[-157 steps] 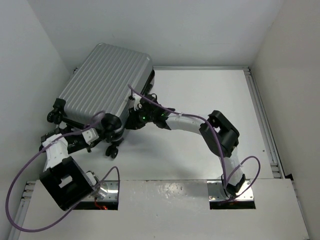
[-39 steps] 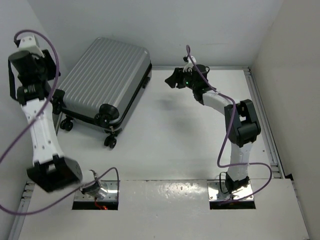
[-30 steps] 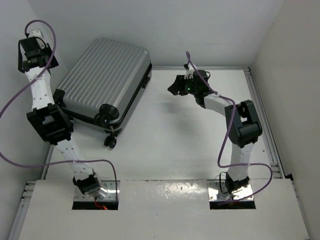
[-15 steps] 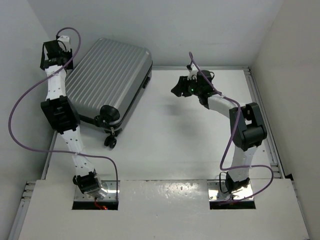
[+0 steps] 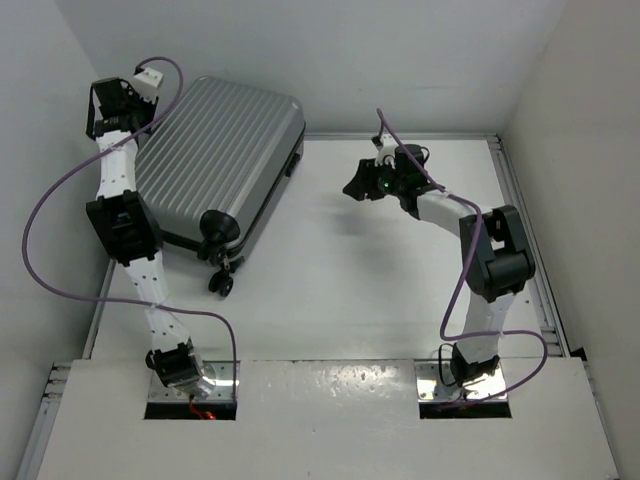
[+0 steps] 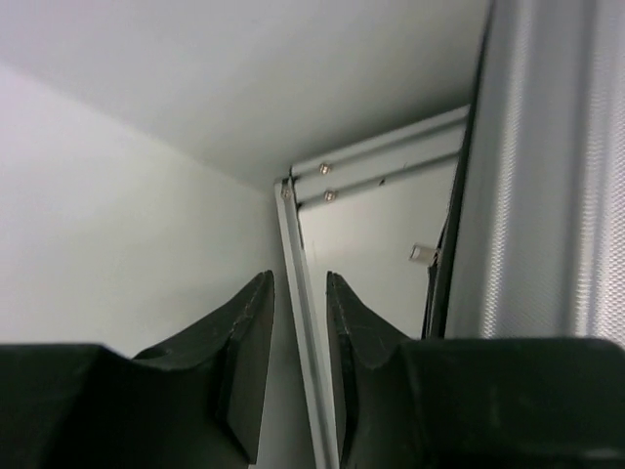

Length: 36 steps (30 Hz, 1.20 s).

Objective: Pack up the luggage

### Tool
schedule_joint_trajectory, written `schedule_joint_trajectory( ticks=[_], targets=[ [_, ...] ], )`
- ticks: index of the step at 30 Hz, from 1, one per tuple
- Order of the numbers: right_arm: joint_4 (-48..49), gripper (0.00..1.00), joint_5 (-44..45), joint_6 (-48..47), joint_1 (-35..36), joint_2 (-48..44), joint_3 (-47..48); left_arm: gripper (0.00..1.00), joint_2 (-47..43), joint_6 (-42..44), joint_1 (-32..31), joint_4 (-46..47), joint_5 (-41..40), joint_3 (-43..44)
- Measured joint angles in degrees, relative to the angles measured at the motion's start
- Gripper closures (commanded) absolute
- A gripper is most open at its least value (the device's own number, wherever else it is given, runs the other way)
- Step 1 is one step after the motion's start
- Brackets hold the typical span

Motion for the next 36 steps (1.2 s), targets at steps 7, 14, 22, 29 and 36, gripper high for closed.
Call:
schedule_joint_trajectory(
  ticks=[7,14,22,29,36],
  targets=[
    [-1.0,0.48,-1.4,-2.3,-0.8,-1.9,-2.0,0.73,-0.3,9.2,-1.4,3.8,6.3,-1.7],
    [-1.7,0.49,-1.9,-3.4,-4.5,-3.5,-3.3,0.77,-0.4,17.6,-7.0,5.0,8.9,-2.3],
    [-2.7,0.49,-3.0,-3.9,-7.5,-6.7,-6.5,0.8,-0.9,21.9,-15.4,3.2,15.7,-3.4],
    [-2.9,0.57,-7.4,-3.9,-10.0,-8.9,-8.4,0.81,-2.3,26.4,-20.8,0.9,17.8,-6.8],
    [-5.0,0.64,-7.4,-4.5,-10.3,-13.8,-13.5,0.69,-3.1,22.1,-20.4,-9.0,27.6,-17.3]
  ],
)
